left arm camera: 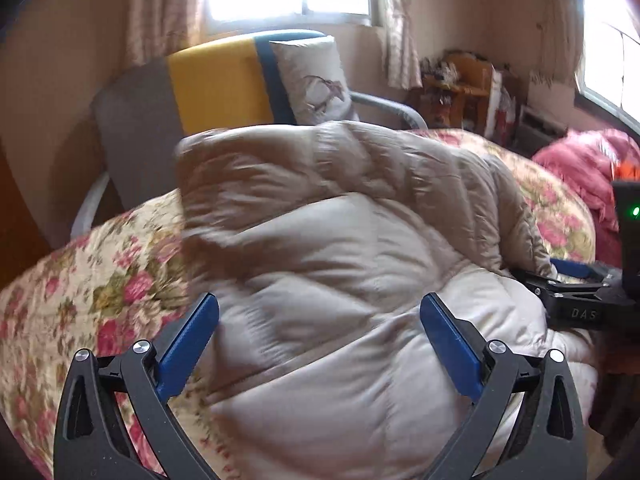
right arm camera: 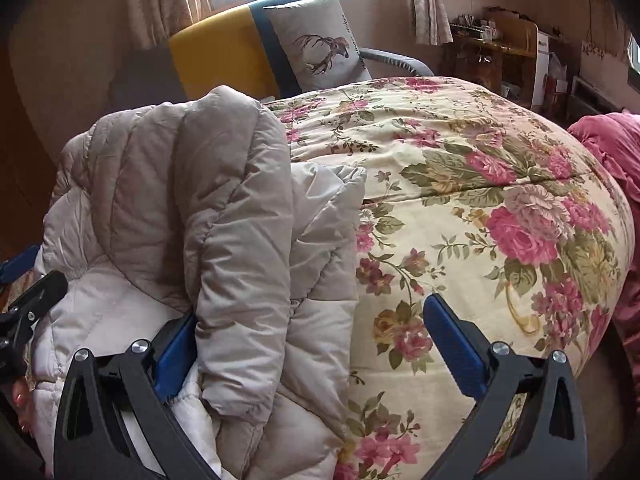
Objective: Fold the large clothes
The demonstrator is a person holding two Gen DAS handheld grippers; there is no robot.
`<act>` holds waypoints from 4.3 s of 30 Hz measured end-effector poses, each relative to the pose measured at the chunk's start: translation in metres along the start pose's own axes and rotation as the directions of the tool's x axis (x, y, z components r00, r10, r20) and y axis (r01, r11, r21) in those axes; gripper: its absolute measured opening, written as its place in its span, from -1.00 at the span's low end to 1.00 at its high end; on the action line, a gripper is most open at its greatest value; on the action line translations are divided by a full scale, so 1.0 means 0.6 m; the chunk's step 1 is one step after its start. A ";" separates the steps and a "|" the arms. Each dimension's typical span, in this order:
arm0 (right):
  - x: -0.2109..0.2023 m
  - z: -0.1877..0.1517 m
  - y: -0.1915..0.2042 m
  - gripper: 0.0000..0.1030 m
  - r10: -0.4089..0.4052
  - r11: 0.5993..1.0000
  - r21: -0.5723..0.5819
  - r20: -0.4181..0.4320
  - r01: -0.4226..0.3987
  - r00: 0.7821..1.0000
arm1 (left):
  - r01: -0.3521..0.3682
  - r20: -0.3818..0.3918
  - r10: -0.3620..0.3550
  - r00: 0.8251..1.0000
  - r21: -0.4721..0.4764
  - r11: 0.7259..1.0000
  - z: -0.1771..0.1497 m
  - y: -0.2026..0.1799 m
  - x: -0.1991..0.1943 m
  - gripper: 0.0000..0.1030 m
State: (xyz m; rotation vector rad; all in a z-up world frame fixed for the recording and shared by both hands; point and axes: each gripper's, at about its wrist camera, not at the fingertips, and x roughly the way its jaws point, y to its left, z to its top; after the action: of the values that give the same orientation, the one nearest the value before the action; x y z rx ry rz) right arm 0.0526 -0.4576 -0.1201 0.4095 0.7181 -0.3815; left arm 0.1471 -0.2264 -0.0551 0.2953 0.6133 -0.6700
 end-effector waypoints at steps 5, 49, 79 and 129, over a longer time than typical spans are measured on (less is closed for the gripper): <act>0.012 0.013 -0.031 0.97 0.183 0.980 0.105 -0.117 -0.171 0.976 | 0.165 -0.079 -0.195 0.978 -0.280 0.946 -0.046 0.099 0.001 0.94; 0.112 0.046 0.005 0.97 0.601 0.799 0.208 -0.306 -0.564 0.738 | 0.381 -0.168 -0.467 0.868 -0.377 0.844 -0.104 0.121 0.028 0.84; 0.119 -0.006 0.088 0.95 0.761 0.648 0.215 -0.217 -0.731 0.611 | 0.130 -0.068 -0.154 0.986 -0.270 0.954 -0.084 0.220 -0.119 0.56; 0.185 0.022 0.475 0.96 0.473 0.735 -0.544 -0.015 -0.404 0.881 | -0.377 -0.169 0.338 0.926 -0.474 0.796 -0.109 0.506 -0.084 0.94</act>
State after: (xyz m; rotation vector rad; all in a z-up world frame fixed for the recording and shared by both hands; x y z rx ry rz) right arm 0.2702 -0.2420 -0.1234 0.0108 0.5497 0.2522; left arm 0.2871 0.0554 -0.0567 -0.0539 0.7573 -0.1150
